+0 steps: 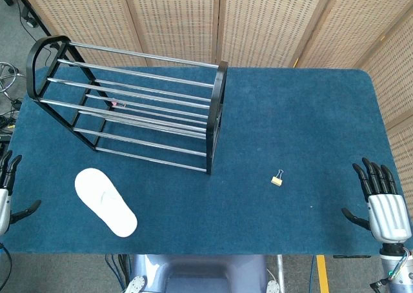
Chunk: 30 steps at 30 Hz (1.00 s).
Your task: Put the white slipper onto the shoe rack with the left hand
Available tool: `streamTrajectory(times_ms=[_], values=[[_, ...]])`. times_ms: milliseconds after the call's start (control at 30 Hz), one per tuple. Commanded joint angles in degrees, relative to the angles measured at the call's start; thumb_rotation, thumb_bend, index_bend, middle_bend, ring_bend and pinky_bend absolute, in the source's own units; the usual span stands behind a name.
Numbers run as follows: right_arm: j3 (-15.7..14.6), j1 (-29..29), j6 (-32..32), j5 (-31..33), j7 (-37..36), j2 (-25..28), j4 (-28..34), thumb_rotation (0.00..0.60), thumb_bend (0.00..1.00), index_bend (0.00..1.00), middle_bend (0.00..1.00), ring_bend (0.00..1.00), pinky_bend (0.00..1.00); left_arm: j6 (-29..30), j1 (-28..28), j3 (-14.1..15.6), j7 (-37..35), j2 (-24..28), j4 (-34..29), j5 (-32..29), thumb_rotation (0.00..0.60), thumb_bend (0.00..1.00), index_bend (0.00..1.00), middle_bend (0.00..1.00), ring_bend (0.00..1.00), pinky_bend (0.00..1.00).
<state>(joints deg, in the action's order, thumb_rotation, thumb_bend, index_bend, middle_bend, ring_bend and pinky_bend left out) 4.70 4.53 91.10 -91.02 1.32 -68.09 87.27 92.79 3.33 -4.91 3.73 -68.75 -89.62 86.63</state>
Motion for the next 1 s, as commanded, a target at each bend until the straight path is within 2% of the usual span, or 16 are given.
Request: streamTrajectory(times_ms=[33,400,500,633,800,1000], values=[[-0.1,-0.1,-0.1,0.1,-0.1,0.2,0.2,0.6,0.0,0.0,0.0,0.0,0.0,-0.4,0.2,0.0,1.7,-0.4,0.1,-0.2,0.6,0.02,0.0,0.0,0.0,0.13],[-0.4,-0.1,-1.3,1.0,0.0,0.7,1.2,0.6,0.0,0.0,0.0,0.0,0.0,-4.6,1.5,0.9,0.9,-1.5,0.2,-0.8,0.6,0.02,0.0,0.0,0.0,0.13],[-0.2,-0.1,-1.6,1.5,-0.5,1.2,1.7,0.6,0.0,0.0,0.0,0.0,0.0,-9.3,3.4,1.6,2.6,-4.3,1.1,-2.0,0.6,0.02,0.0,0.0,0.0,0.13],[-0.1,-0.1,-1.9,1.9,-1.1,1.7,1.8,0.6,0.0,0.0,0.0,0.0,0.0,-12.4,5.2,1.5,3.6,-7.5,2.1,-2.7,0.6,0.02,0.0,0.0,0.0,0.13],[0.0,-0.2,-2.1,2.3,-2.2,2.3,1.9,0.6,0.0,0.0,0.0,0.0,0.0,-15.4,7.5,0.8,5.8,-12.5,3.7,-4.1,0.6,0.02,0.0,0.0,0.0,0.13],[0.1,-0.2,-2.1,2.5,-2.5,2.5,1.9,0.6,0.0,0.0,0.0,0.0,0.0,-17.4,8.8,0.1,6.2,-15.5,3.9,-6.1,0.6,0.03,0.02,0.0,0.0,0.13]])
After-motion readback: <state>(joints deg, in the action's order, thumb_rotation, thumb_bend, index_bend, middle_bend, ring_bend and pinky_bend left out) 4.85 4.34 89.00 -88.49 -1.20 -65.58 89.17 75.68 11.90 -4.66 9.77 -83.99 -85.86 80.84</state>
